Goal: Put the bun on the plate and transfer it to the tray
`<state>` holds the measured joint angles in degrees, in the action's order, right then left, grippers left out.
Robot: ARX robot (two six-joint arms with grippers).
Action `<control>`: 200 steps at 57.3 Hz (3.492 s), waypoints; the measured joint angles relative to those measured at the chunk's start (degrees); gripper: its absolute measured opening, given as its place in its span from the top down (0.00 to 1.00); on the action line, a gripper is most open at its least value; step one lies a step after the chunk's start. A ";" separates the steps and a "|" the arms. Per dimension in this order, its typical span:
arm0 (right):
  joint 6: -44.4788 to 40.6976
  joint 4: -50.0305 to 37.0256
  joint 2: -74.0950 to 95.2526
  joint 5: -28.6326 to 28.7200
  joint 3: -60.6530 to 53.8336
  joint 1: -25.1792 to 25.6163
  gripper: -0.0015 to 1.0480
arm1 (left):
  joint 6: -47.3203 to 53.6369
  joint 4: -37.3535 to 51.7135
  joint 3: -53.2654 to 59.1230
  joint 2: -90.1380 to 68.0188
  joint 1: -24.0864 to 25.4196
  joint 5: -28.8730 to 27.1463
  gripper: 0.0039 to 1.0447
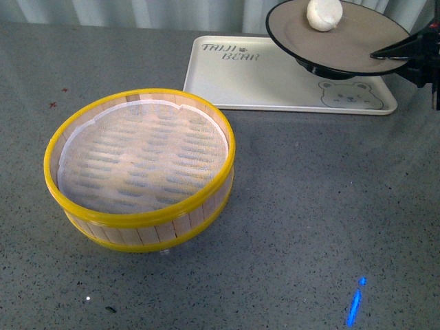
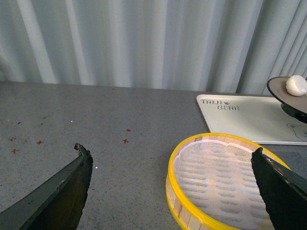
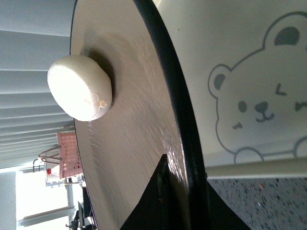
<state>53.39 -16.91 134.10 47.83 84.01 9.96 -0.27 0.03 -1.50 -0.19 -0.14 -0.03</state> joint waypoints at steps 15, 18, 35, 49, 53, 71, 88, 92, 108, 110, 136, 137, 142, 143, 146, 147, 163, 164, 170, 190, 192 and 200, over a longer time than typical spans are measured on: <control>2.34 8.33 12.07 -2.29 16.83 -2.34 0.97 | 0.00 0.00 0.00 0.00 0.00 0.00 0.06; 2.49 9.03 13.33 -2.47 18.88 -2.71 0.97 | 0.00 0.00 0.00 0.00 0.00 0.00 0.06; 3.65 11.87 17.14 -3.39 26.32 -4.28 0.97 | 0.00 0.00 0.00 0.00 0.00 0.00 0.06; 3.72 12.48 17.20 -3.28 26.43 -4.24 0.64 | 0.00 0.00 0.00 0.00 0.00 0.00 0.06; 3.54 12.55 17.07 -3.34 25.88 -4.07 0.54 | 0.00 0.00 0.00 0.00 0.00 0.00 0.06; -1.03 12.31 10.64 -6.21 18.19 -2.95 0.10 | 0.00 0.00 0.00 0.00 0.00 0.00 0.06; -10.60 11.50 1.07 -15.19 6.95 -1.95 0.09 | 0.00 0.00 0.00 0.00 0.00 0.00 0.06; -13.81 11.08 -1.03 -18.10 4.31 -1.77 0.09 | 0.00 0.00 0.00 0.00 0.00 0.00 0.06; -29.62 8.26 -11.10 -31.45 -8.02 -1.31 0.09 | 0.00 0.00 0.00 0.00 0.00 0.00 0.06; -33.20 3.34 -12.94 -34.64 -11.69 -1.29 0.10 | 0.00 0.00 0.00 0.00 0.00 0.00 0.06; -52.96 -50.47 -37.88 -43.17 -56.00 -5.33 0.88 | 0.00 0.00 0.00 0.00 0.00 0.00 0.06; -53.00 -50.49 -38.99 -43.32 -57.09 -5.44 0.92 | 0.00 0.00 0.00 0.00 0.00 0.00 0.06; -53.18 -50.60 -42.97 -44.09 -61.02 -5.73 0.98 | 0.00 0.00 0.00 0.00 0.00 0.00 0.06; -53.22 -50.60 -43.85 -44.28 -61.92 -5.81 0.98 | 0.00 0.00 0.00 0.00 0.00 0.00 0.06; -53.22 -50.58 -45.94 -44.44 -64.06 -6.08 0.98 | 0.00 0.00 0.00 0.00 0.00 0.00 0.06; -53.22 -50.56 -46.38 -44.48 -64.48 -6.16 0.98 | 0.00 0.00 0.00 0.00 0.00 0.00 0.06; -53.22 -47.54 -57.55 -47.63 -72.89 -9.77 0.98 | 0.00 0.00 0.00 0.00 0.00 0.02 0.06; -53.22 -47.17 -58.45 -47.63 -73.42 -9.81 0.98 | 0.00 0.00 0.00 0.00 0.00 0.00 0.06; -53.22 -44.98 -62.95 -47.78 -75.78 -9.84 0.98 | 0.00 0.00 0.00 0.00 0.00 0.00 0.06; -53.22 -34.14 -79.21 -47.78 -81.15 -9.86 0.98 | 0.00 0.00 0.00 0.00 0.00 0.00 0.06; -53.22 -33.03 -80.63 -47.80 -81.48 -9.86 0.98 | 0.00 0.00 0.00 0.00 0.00 0.00 0.06; -53.22 -28.15 -86.64 -47.78 -82.62 -9.86 0.98 | 0.00 0.00 0.00 0.00 0.00 0.00 0.06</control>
<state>0.16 -45.06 47.46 0.05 1.39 0.10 -0.27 0.03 -1.50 -0.19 -0.14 -0.03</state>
